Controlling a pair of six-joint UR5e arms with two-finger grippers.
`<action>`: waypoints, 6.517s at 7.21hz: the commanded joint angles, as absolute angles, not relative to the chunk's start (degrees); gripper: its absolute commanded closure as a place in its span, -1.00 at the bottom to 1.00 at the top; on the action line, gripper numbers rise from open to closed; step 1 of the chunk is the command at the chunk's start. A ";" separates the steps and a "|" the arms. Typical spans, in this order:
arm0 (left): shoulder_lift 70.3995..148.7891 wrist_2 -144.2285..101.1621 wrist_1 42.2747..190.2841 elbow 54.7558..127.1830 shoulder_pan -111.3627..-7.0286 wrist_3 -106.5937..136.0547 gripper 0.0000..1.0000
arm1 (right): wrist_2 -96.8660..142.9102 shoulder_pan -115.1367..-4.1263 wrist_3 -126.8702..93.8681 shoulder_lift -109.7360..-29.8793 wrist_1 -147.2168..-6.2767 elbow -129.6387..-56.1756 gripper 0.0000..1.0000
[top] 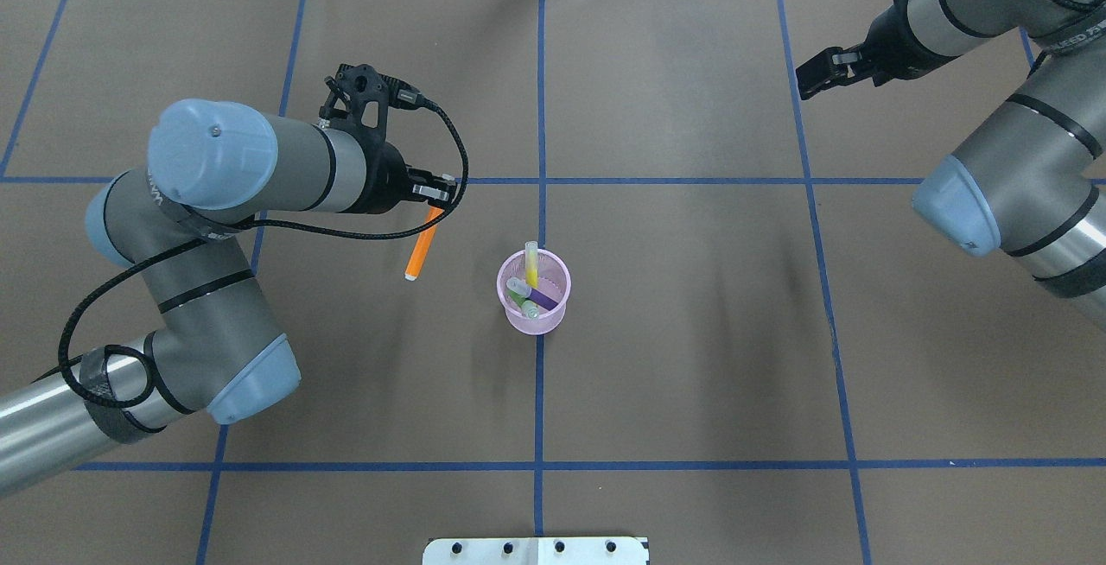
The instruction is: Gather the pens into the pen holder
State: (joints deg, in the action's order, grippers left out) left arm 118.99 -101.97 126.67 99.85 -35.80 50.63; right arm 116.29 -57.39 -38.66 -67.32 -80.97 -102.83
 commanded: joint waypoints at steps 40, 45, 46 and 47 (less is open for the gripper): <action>75.59 -135.00 93.34 101.95 -92.90 -16.00 -1.00 | 130.17 -91.76 12.13 -93.60 -98.79 -99.67 -1.00; 75.59 -134.83 93.51 100.55 -92.99 -15.91 -1.00 | 130.17 -91.76 12.22 -93.69 -98.79 -99.67 -1.00; 75.59 -134.82 93.95 99.76 -92.99 -16.00 -1.00 | 130.17 -91.76 12.22 -93.78 -98.79 -99.67 -1.00; 75.59 -134.82 94.13 99.76 -92.99 -16.00 -1.00 | 130.17 -91.76 12.22 -93.78 -98.79 -99.67 -1.00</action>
State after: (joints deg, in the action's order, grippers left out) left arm 75.58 -134.84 93.83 100.15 -92.97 -15.96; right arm 130.17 -91.76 12.21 -93.75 -98.78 -99.69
